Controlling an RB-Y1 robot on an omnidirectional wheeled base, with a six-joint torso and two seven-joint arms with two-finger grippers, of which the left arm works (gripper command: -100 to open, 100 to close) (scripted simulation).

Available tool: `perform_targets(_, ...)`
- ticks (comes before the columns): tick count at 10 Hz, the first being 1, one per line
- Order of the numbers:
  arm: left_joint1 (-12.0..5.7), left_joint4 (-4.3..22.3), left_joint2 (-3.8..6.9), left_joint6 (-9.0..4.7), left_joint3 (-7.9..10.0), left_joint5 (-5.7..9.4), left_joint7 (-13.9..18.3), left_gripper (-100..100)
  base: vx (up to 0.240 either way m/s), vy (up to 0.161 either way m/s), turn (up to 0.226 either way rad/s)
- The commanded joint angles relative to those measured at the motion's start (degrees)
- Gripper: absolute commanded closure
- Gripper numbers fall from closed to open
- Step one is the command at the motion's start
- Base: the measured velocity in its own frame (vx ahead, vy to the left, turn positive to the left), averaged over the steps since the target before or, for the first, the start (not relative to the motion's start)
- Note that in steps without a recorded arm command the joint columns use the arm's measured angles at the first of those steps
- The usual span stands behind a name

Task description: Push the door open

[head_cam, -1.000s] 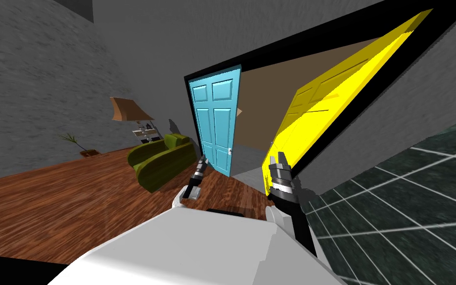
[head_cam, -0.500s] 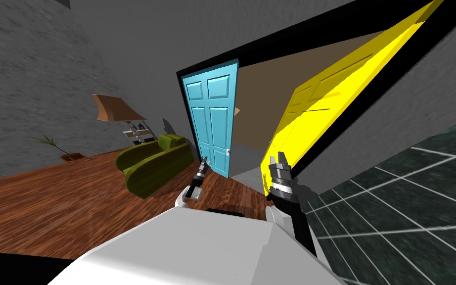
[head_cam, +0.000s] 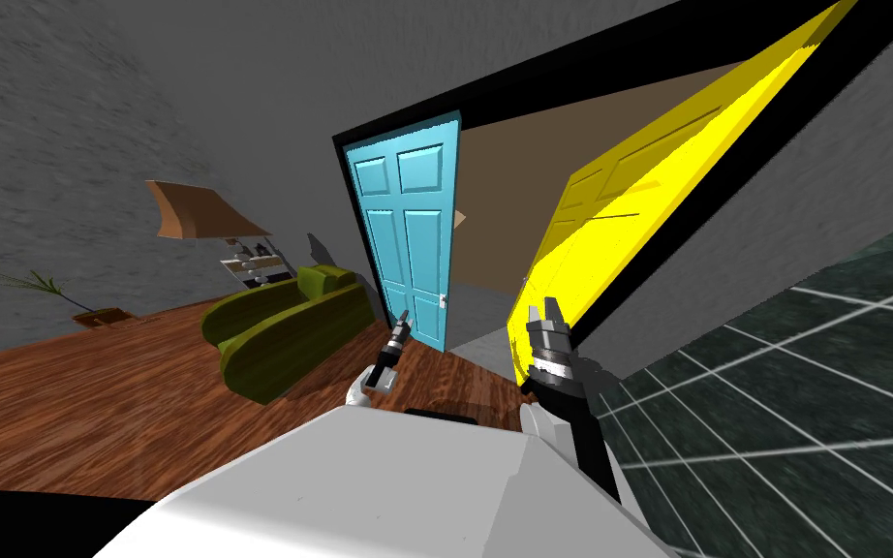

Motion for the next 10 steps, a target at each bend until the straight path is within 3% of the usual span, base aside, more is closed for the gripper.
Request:
perform_targets(1, -1.07, 2.86, -0.08, -0.72, -0.38, 0.12, -0.22, -100, 0.09, 0.0, -0.082)
perform_targets(9, -4.54, 12.91, 0.18, -2.66, -1.29, 0.63, -0.36, -100, 0.068, -0.004, -0.047)
perform_targets(10, -4.54, 12.91, 0.18, -2.66, -1.29, 0.63, -0.36, -100, 0.049, 0.001, -0.02)
